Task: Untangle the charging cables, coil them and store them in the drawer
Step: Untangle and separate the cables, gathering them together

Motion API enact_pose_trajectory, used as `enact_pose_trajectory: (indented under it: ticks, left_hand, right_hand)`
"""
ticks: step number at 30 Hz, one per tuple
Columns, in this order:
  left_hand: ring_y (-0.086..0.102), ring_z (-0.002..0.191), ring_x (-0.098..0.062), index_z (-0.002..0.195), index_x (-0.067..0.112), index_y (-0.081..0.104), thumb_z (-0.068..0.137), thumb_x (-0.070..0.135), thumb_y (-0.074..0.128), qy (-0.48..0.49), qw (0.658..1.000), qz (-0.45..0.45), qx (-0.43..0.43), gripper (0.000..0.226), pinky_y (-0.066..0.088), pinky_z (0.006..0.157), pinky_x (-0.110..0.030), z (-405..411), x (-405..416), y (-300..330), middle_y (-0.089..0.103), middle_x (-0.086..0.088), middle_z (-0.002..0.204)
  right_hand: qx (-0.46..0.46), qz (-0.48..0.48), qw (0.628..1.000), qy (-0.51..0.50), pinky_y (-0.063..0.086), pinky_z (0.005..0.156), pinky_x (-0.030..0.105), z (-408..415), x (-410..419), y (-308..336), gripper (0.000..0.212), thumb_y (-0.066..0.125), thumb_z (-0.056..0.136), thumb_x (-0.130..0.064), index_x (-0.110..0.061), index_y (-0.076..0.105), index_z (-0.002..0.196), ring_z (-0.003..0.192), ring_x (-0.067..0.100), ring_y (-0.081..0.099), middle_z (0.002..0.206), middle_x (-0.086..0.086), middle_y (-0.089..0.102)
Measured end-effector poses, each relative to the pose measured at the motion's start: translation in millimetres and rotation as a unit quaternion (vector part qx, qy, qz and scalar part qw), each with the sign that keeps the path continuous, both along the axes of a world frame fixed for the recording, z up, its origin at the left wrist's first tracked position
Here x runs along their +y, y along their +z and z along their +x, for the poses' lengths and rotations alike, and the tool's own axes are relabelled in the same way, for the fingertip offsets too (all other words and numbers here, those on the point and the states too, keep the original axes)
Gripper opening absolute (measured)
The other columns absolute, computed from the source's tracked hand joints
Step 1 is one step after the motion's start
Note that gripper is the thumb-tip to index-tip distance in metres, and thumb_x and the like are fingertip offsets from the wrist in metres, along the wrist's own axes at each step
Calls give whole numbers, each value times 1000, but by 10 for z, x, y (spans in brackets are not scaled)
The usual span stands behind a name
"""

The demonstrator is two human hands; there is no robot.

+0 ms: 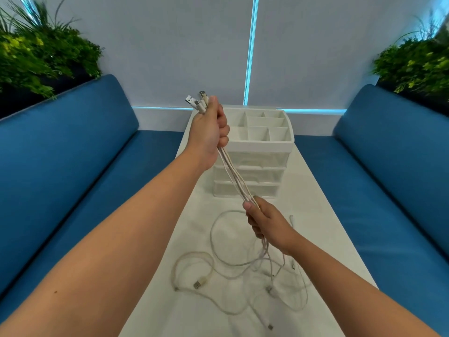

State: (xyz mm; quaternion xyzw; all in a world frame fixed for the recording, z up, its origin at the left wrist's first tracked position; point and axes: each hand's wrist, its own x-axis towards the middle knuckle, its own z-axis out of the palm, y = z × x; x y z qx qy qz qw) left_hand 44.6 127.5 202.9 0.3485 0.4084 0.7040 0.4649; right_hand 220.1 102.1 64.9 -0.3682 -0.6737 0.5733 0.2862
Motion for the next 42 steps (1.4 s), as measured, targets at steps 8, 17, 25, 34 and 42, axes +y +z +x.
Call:
enact_pose_trajectory:
  ticks: [8, 17, 25, 34, 42]
  left_hand:
    - [17, 44, -6, 72, 23, 42, 105, 41, 40, 22, 1000, -11, -7, 38, 16, 39, -20, 10, -46, -104, 26, 9, 53]
    - [18, 45, -6, 72, 22, 43, 105, 41, 40, 59, 998, -10, -15, 38, 16, 40, -21, -65, -30, -74, 28, 9, 53]
    - [17, 45, -7, 71, 20, 43, 106, 39, 40, 79, 994, 13, -70, 39, 15, 40, -21, -200, -17, 51, 26, 7, 54]
    - [17, 44, -6, 72, 21, 41, 106, 39, 39, 61, 997, 6, -46, 38, 15, 38, -20, -122, 25, 14, 25, 8, 53]
    - [16, 47, -7, 73, 22, 41, 105, 41, 39, 45, 999, 13, -24, 38, 15, 40, -21, -148, 4, -40, 24, 7, 57]
  right_hand:
    - [-257, 66, 963, 48, 44, 72, 31, 43, 60, 122, 57, 30, 94, -67, -15, 40, 72, 62, 15, 53, 66, 0, 52]
    - [-328, 193, 925, 8, 41, 70, 37, 143, 134, -114, 48, 23, 99, -57, -17, 40, 77, 66, 17, 47, 70, 0, 51]
    - [-28, -86, 995, 44, 49, 88, 37, 288, 174, -91, 37, 59, 88, -46, -11, 52, 79, 69, 19, 65, 61, -1, 48]
    - [-346, 332, 875, 61, 43, 67, 37, 207, 204, -267, 38, 27, 100, -54, -21, 37, 85, 68, 19, 51, 71, -8, 52]
    - [-139, 49, 988, 34, 45, 64, 24, 274, 176, -400, 46, 48, 94, -52, -14, 43, 69, 57, 11, 51, 61, -6, 46]
